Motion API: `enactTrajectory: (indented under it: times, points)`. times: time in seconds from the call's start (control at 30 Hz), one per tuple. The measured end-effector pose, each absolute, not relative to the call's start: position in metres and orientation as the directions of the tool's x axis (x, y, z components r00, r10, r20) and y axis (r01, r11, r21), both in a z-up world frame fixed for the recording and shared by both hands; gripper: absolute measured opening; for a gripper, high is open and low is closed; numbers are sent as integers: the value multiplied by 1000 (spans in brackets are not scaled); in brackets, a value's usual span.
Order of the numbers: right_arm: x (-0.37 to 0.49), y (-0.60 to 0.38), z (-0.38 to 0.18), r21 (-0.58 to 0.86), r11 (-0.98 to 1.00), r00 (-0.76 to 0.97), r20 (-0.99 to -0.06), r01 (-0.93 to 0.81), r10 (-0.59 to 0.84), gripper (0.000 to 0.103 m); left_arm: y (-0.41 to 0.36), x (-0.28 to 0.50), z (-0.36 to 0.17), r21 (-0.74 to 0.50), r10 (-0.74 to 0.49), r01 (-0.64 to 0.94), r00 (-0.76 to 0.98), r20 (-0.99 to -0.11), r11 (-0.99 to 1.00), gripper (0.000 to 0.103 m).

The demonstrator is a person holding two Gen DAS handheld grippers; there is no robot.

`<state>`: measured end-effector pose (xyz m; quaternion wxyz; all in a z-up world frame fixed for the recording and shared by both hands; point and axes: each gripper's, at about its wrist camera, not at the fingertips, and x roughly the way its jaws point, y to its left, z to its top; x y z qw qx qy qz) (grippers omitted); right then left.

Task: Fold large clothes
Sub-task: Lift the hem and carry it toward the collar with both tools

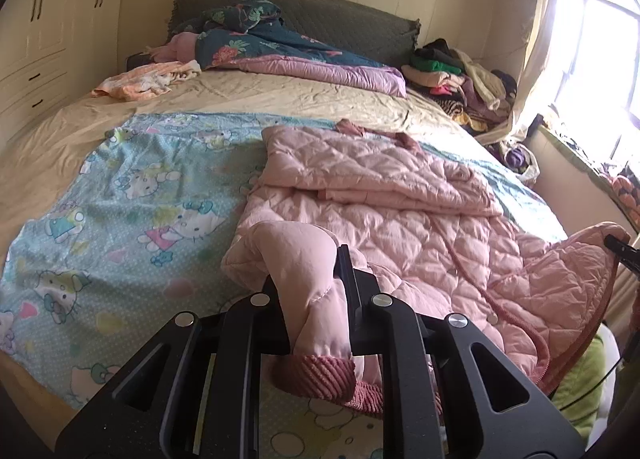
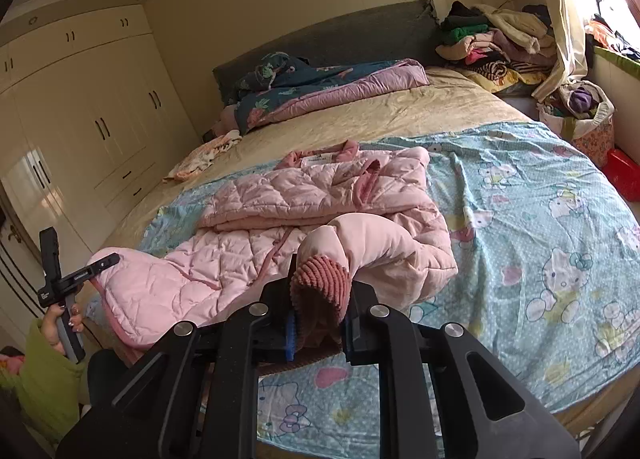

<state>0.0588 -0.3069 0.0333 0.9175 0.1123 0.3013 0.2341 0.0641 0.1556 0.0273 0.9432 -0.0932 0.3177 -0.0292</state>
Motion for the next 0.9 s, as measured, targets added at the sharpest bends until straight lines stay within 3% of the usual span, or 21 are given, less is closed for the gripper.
enactTrajectory:
  times: [0.47,0.9]
  points:
    - [96,-311,75,378,858,767,-412,-347,492,15,162,96,75,-255,-112,-20,863,-492,967,9]
    - [129,-322,96,428,856,795,-391,-289,464,15,163,129,107,-281,-90,-48,884,-459,959,9]
